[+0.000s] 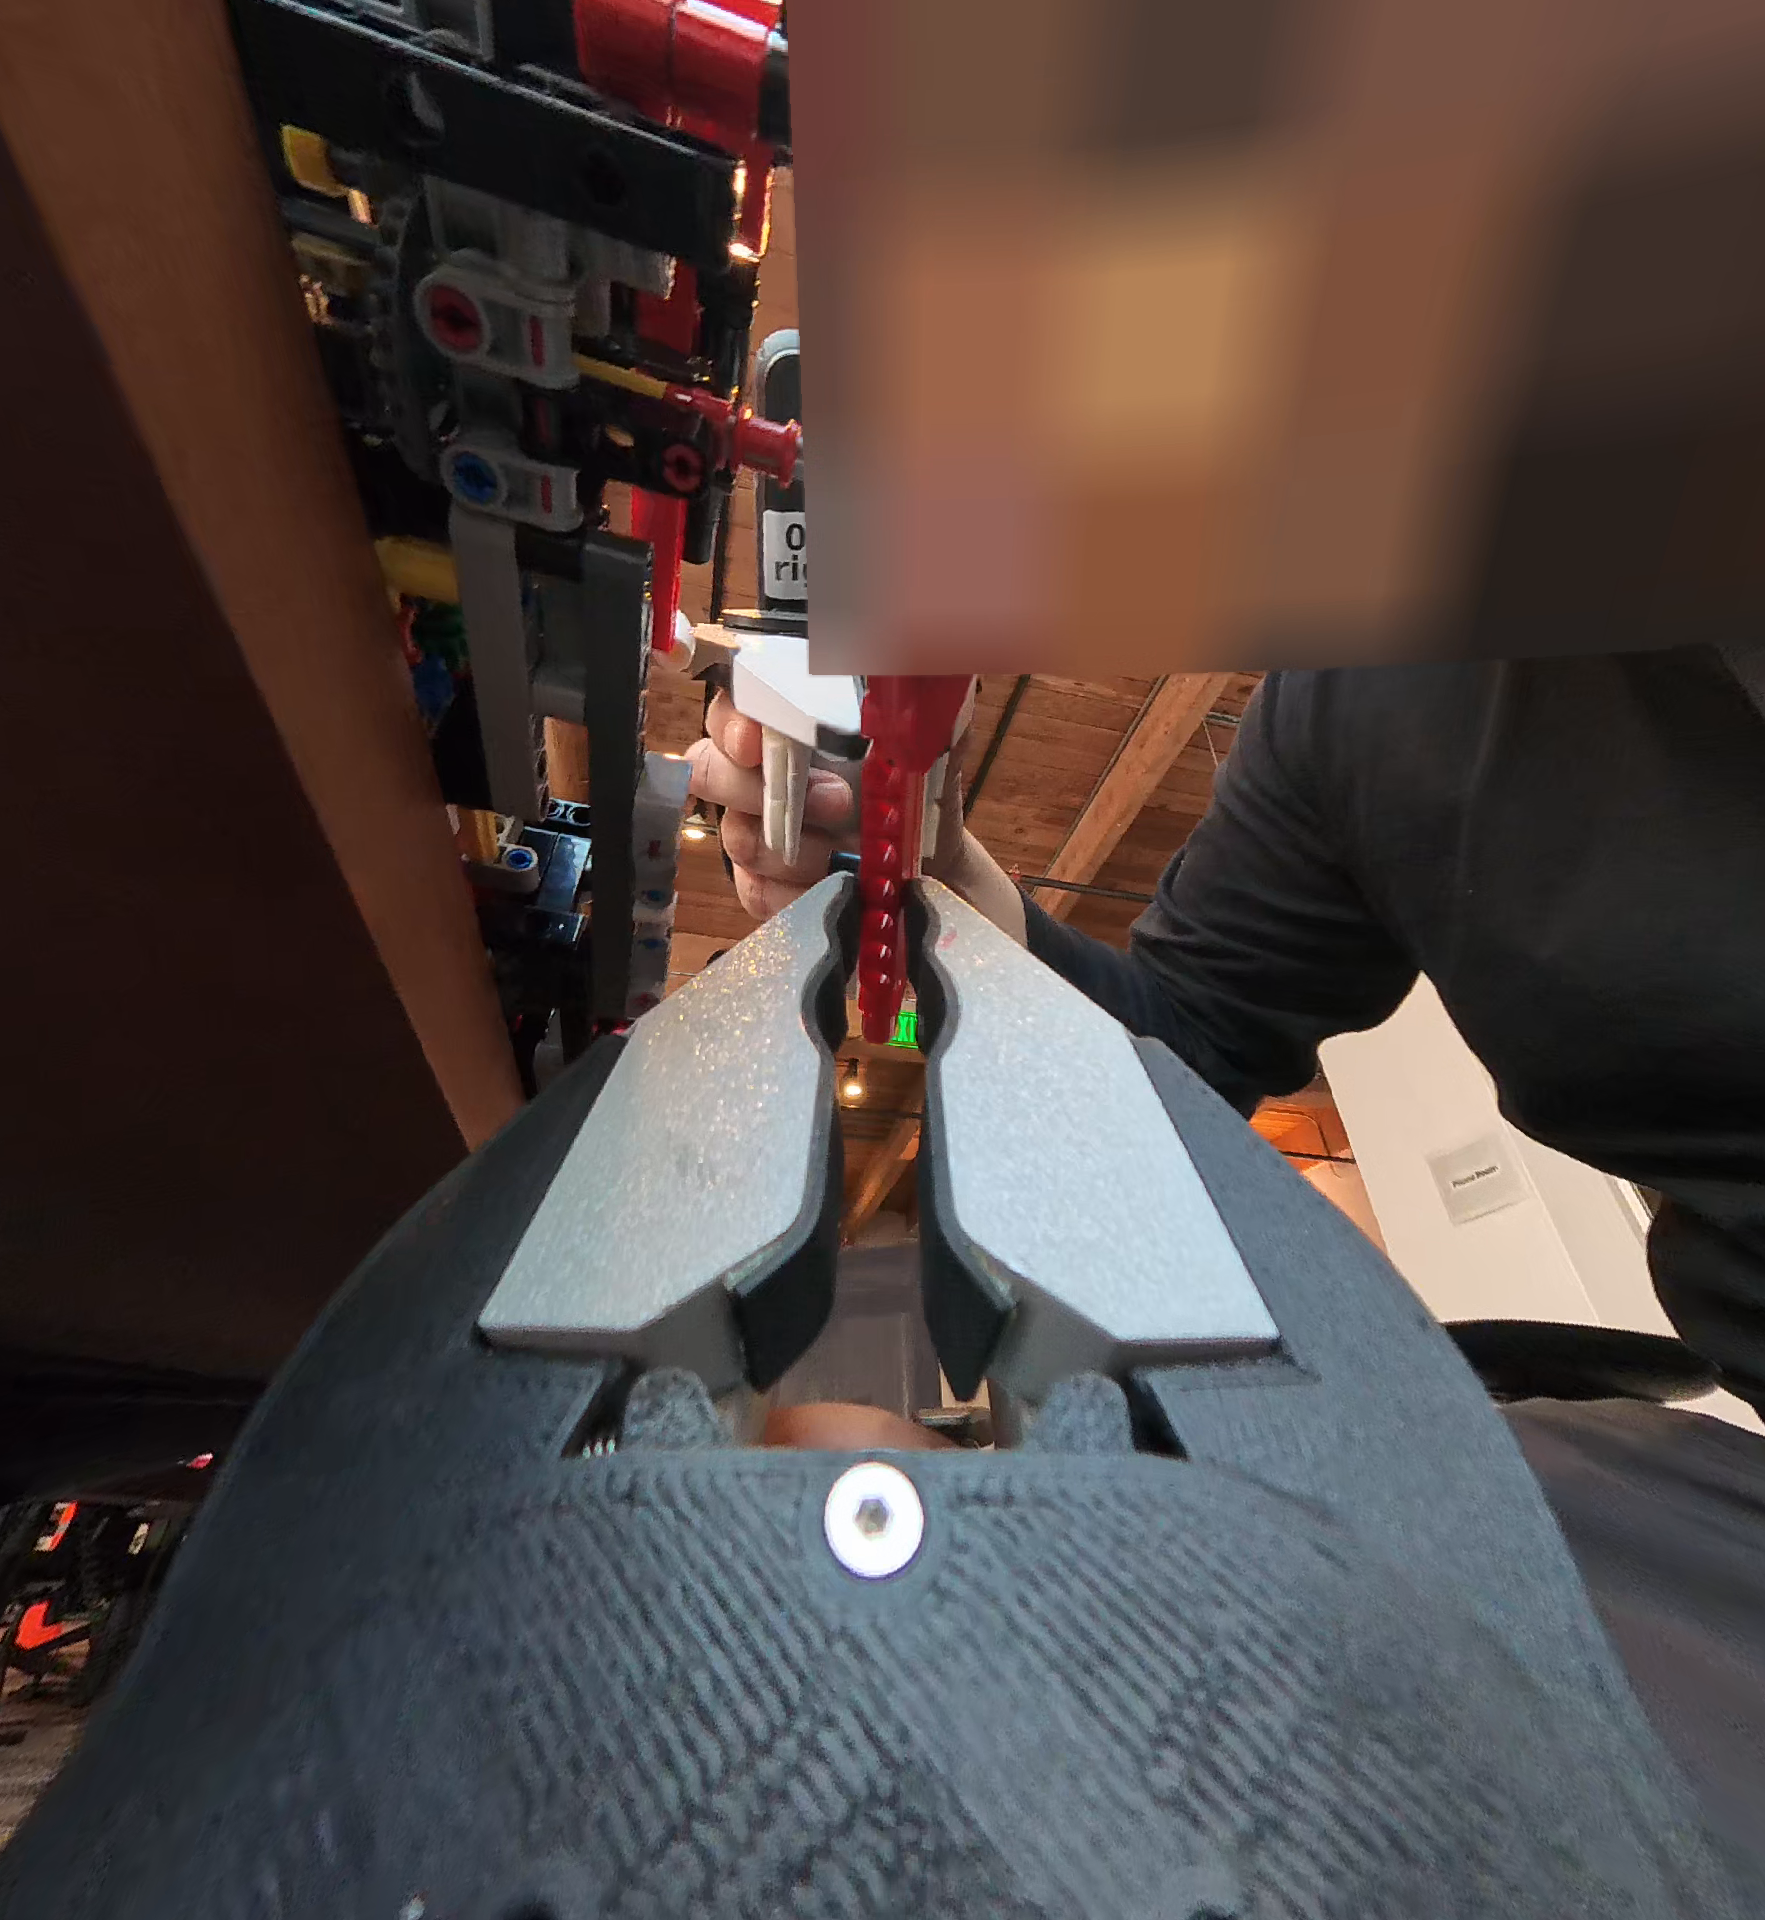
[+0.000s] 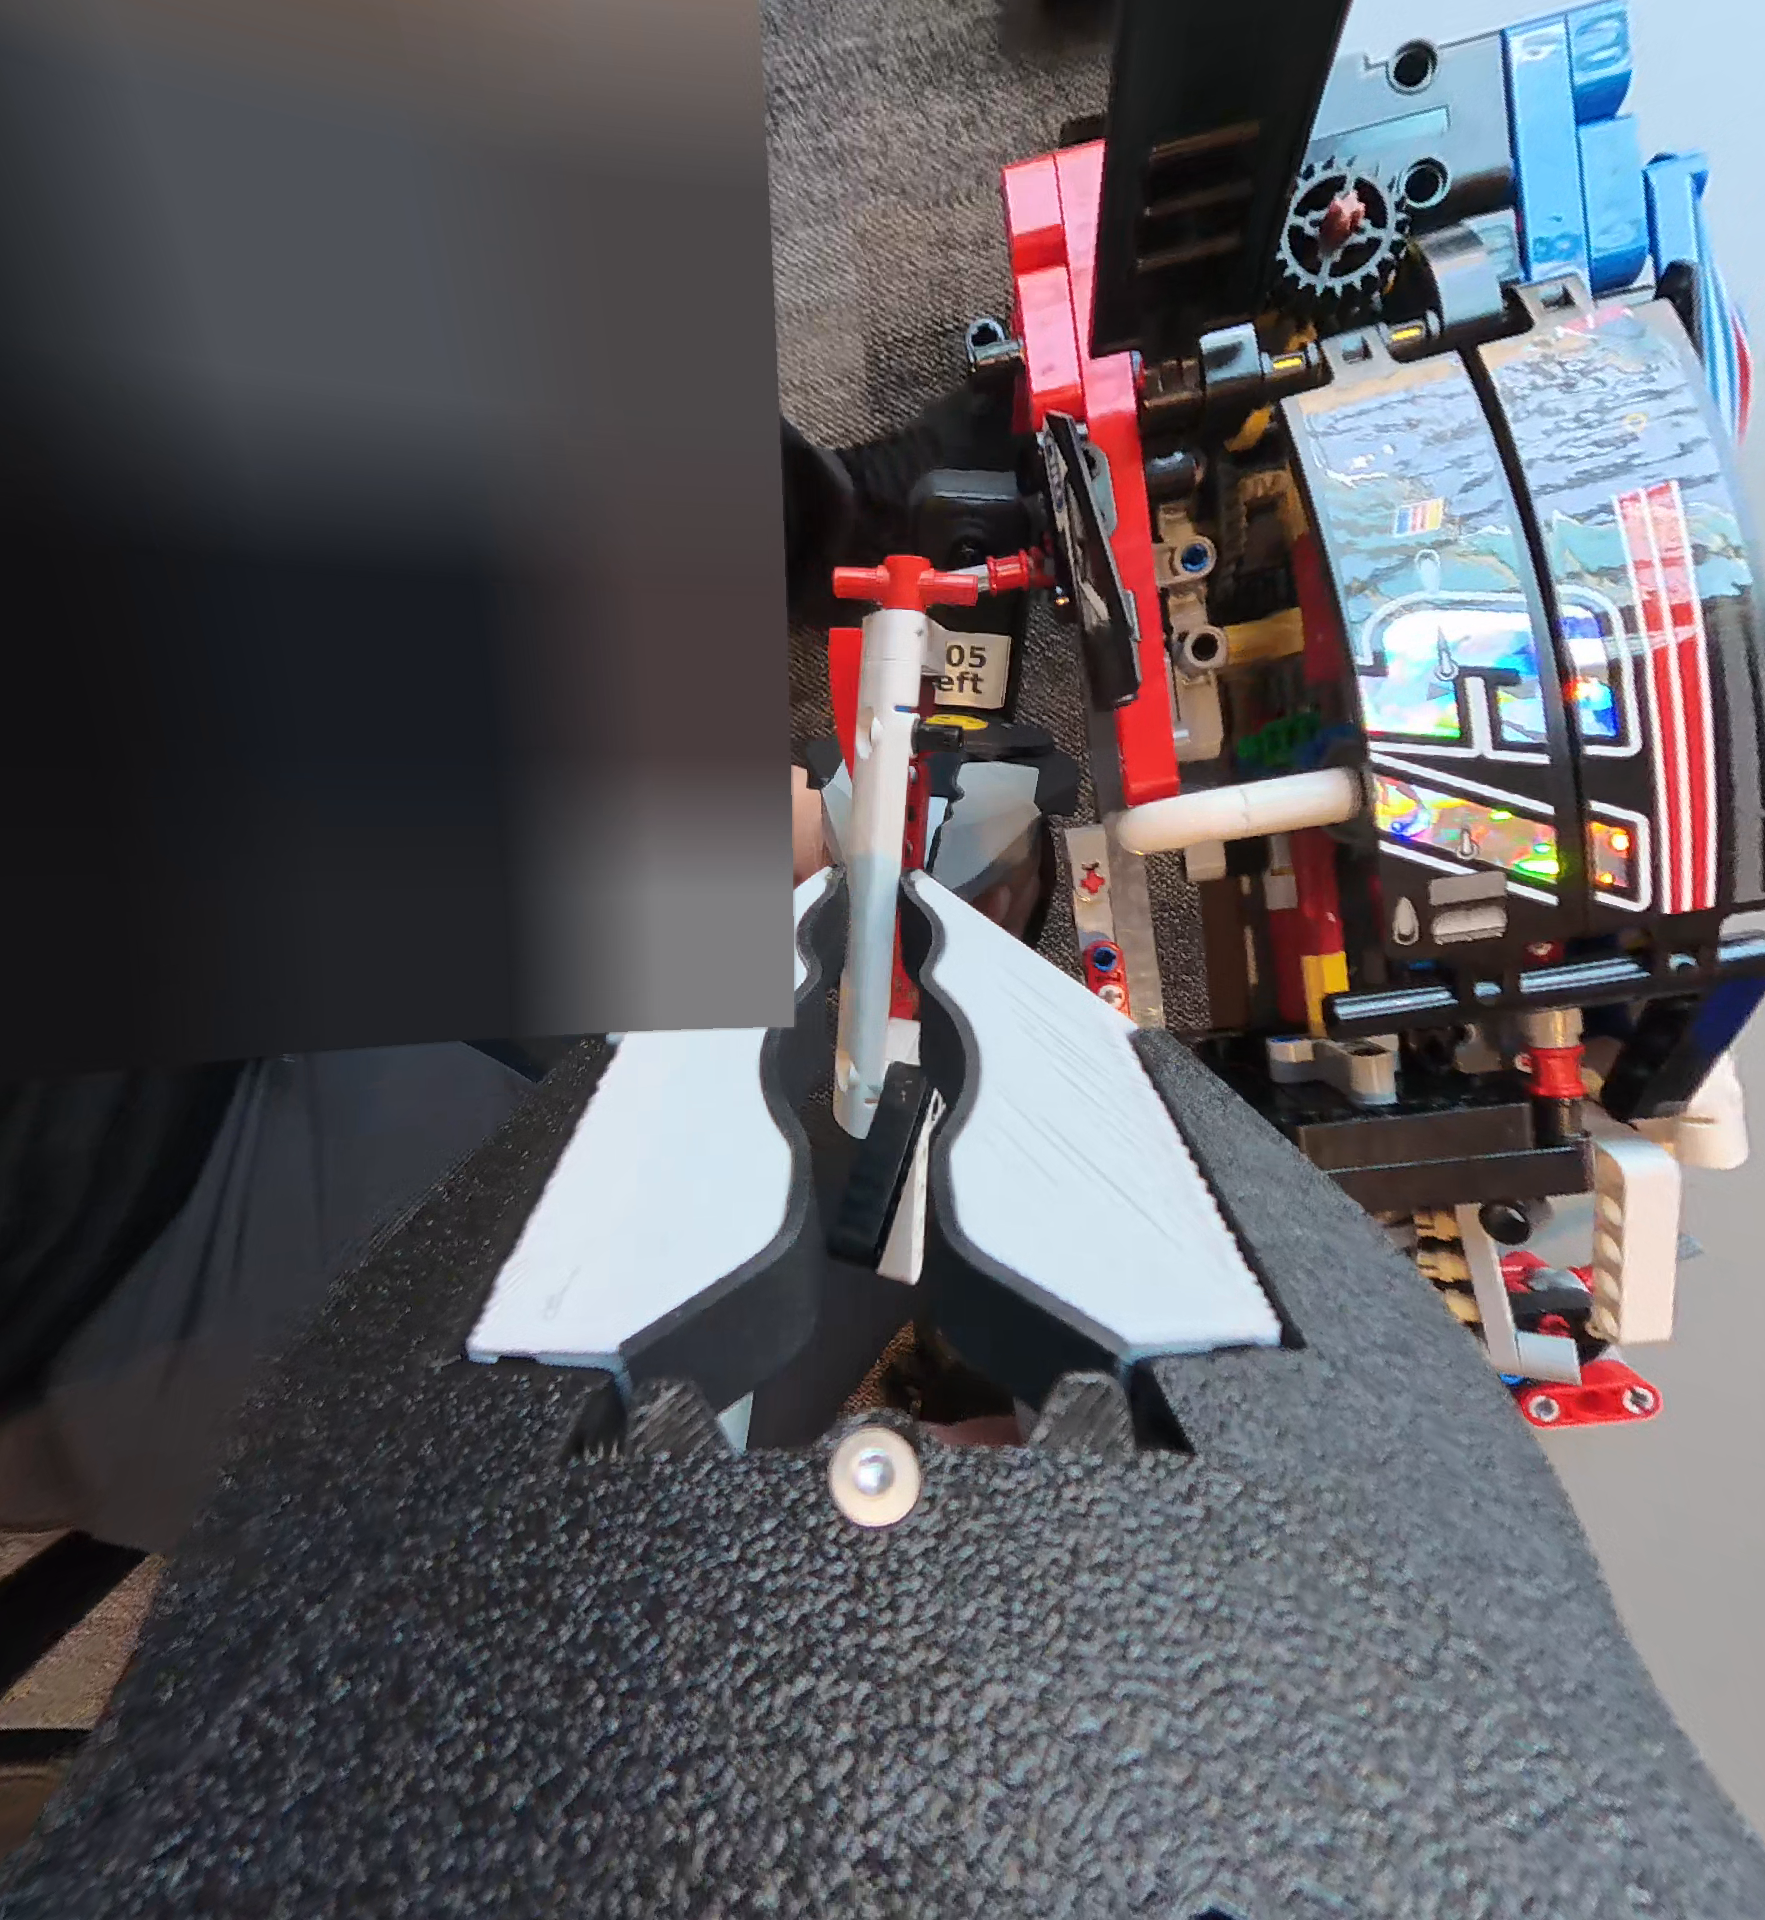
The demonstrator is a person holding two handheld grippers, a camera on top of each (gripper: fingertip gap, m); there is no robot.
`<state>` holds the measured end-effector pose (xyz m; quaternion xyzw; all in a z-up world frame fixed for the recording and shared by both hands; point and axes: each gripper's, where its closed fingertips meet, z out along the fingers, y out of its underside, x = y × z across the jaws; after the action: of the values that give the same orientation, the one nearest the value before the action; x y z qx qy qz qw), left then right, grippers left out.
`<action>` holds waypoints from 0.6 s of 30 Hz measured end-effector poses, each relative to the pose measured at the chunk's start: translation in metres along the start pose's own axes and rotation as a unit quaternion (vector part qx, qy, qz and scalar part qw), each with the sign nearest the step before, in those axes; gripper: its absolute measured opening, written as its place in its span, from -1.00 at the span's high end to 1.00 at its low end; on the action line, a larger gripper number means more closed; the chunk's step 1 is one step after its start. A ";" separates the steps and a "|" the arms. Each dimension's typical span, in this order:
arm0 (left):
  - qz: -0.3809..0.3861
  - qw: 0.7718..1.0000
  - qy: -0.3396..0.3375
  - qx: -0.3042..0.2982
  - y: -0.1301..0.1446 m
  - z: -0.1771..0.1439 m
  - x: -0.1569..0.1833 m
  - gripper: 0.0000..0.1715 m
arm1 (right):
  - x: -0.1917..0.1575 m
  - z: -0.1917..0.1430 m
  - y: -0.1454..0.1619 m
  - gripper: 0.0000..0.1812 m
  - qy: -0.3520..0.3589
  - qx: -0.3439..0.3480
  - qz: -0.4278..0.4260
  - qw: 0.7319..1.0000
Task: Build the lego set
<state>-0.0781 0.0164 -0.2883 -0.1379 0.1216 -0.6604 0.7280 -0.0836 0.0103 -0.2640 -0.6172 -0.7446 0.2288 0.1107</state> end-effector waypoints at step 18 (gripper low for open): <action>0.000 1.000 0.000 -0.016 0.009 0.004 -0.001 0.94 | 0.002 0.006 0.007 0.92 -0.011 -0.021 -0.008 1.000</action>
<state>-0.0685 0.0185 -0.2880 -0.1497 0.1322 -0.6583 0.7258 -0.0807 0.0120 -0.2728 -0.6111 -0.7550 0.2195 0.0912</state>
